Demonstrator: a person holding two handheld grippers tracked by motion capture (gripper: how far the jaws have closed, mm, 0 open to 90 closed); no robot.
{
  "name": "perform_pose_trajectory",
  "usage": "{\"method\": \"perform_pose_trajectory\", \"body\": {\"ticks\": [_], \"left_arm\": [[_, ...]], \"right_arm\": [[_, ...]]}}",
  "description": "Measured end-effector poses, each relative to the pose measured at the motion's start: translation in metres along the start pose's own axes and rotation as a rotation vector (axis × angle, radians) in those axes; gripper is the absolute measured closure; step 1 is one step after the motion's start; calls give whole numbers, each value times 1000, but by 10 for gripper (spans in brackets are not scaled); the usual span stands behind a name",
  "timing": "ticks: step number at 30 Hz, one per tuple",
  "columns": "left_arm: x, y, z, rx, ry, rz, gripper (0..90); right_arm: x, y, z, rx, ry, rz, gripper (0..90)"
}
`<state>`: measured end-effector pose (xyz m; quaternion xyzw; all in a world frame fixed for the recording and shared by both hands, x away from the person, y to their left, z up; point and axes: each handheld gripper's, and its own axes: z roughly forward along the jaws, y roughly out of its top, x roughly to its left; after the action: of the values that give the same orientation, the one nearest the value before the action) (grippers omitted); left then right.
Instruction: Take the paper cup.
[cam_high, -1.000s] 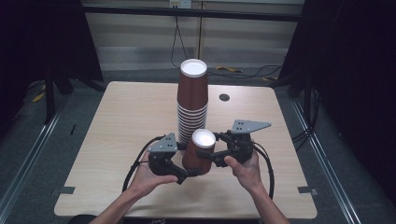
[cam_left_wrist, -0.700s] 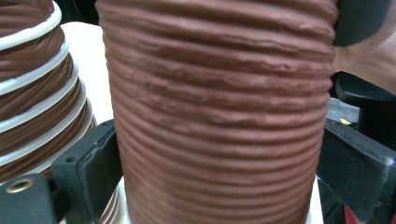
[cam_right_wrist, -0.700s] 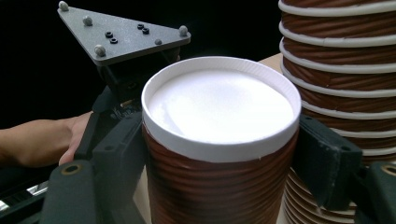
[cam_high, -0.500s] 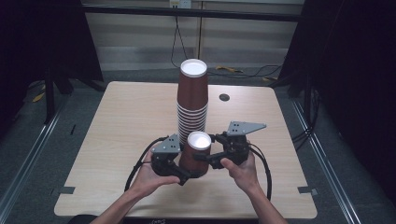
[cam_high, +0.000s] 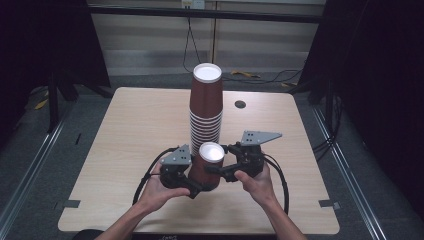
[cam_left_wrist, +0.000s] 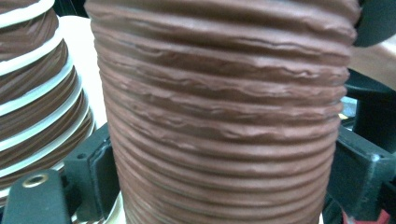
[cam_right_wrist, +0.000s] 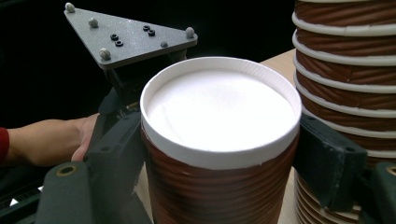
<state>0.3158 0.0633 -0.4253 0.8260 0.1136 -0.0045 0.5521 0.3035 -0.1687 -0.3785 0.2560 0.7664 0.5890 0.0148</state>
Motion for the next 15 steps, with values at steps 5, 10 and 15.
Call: {"method": "perform_pose_trajectory", "body": {"ticks": [5, 10, 15], "left_arm": [[2, -2, -5, 20, 2, -7, 127], [4, -2, -8, 40, 2, -5, 129], [6, -3, -9, 72, 3, -9, 129]], "right_arm": [[0, 0, 1, 14, 22, 16, 178], [-1, 0, -2, 14, 15, 14, 156], [-2, -1, -8, 11, -2, 5, 151]]}}
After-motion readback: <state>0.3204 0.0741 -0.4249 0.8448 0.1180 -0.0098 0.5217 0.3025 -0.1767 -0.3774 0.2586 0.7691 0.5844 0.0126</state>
